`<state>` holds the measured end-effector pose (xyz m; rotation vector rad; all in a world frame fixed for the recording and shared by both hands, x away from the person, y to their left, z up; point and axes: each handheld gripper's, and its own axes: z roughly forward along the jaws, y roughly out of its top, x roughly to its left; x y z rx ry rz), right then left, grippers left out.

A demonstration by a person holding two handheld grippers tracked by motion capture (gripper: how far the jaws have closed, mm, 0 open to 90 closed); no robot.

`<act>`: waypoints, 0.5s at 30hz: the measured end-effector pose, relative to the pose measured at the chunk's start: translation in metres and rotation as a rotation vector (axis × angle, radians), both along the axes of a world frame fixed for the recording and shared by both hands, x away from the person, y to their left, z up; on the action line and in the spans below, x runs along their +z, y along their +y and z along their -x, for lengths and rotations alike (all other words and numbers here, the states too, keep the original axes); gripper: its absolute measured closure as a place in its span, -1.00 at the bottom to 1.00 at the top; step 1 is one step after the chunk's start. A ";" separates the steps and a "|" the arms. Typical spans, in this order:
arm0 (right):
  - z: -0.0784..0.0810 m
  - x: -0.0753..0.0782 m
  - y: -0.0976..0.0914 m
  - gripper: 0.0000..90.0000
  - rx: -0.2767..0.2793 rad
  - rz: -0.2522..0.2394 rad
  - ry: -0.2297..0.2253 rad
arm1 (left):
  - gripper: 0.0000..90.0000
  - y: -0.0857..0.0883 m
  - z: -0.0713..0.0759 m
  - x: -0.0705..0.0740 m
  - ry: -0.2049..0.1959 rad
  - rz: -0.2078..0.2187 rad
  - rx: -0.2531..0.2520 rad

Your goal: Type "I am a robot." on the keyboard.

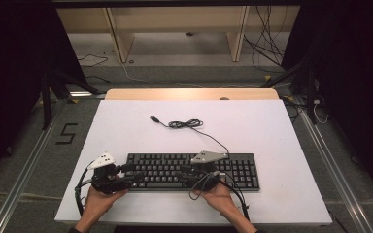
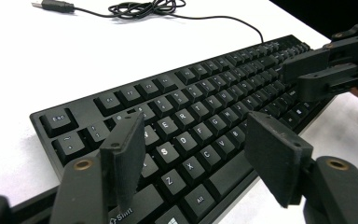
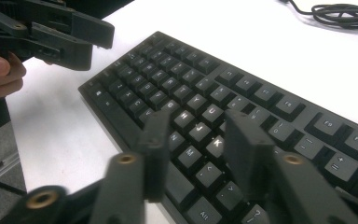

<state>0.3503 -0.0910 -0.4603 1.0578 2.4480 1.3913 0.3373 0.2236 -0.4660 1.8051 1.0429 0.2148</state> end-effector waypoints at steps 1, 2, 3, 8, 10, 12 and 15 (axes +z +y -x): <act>0.000 0.000 0.001 0.55 0.002 0.005 -0.002 | -0.18 0.000 0.000 0.000 -0.008 0.003 -0.003; 0.000 0.000 0.001 0.55 0.002 0.005 -0.002 | -0.19 0.000 0.000 0.000 -0.008 0.003 -0.003; 0.000 -0.001 0.002 0.60 0.003 0.009 0.000 | -0.19 -0.001 0.000 0.000 -0.011 0.001 -0.006; -0.003 -0.004 0.007 0.82 0.013 0.029 0.007 | -0.21 -0.001 0.001 0.001 -0.022 0.004 -0.008; -0.004 -0.006 0.009 0.88 0.017 0.038 0.011 | -0.22 -0.001 0.001 0.001 -0.025 0.007 -0.010; -0.004 -0.007 0.012 0.93 0.022 0.045 0.015 | -0.23 -0.002 0.001 0.001 -0.026 0.006 -0.014; -0.005 -0.010 0.015 0.97 0.033 0.059 0.020 | -0.23 -0.003 0.002 0.001 -0.034 0.001 -0.023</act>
